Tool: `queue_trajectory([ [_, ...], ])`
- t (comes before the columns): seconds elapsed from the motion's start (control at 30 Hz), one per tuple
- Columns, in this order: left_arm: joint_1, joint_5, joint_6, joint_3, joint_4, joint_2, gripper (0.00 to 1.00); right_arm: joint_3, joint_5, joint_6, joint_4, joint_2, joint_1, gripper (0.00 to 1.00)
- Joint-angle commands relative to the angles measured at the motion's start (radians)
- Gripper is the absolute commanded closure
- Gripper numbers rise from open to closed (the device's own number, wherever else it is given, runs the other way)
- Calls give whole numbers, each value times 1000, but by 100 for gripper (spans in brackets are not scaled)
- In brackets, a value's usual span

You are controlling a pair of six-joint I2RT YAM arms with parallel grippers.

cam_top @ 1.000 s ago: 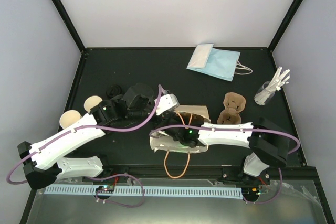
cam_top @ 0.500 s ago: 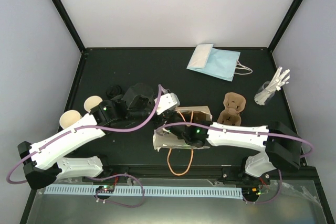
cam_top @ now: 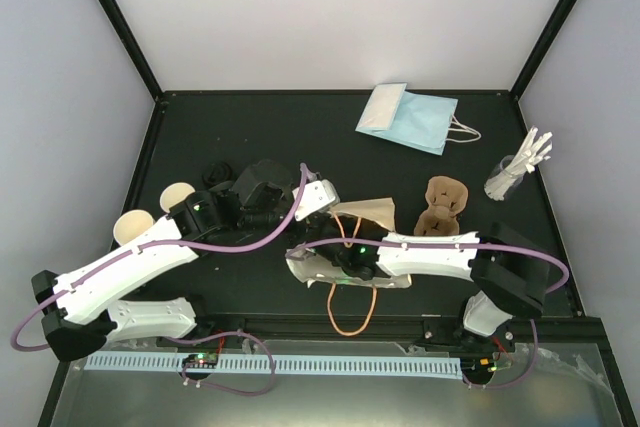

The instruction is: Pack the takeout coffee

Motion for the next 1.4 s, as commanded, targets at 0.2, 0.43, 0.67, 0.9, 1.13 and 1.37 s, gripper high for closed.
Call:
queue_trajectory([
  [0.2,-17,-51,-13,48,2,10,98,-17,41,-18,11,-103,14,99],
  [0.43,-17,-66,-6,61,9,26,98,-15,29,44,-99,-176,17,99],
  [0.67,-17,-114,-1,70,3,42,98,-26,-13,93,-144,-206,16,99],
  [0.9,-13,-278,84,154,-48,77,99,16,-36,71,-100,-161,17,99],
  [1.13,-8,-398,171,213,-116,108,98,98,-89,63,-43,-81,25,99],
  [1.37,-8,-272,90,123,-107,71,98,44,-62,46,-12,-62,88,99],
])
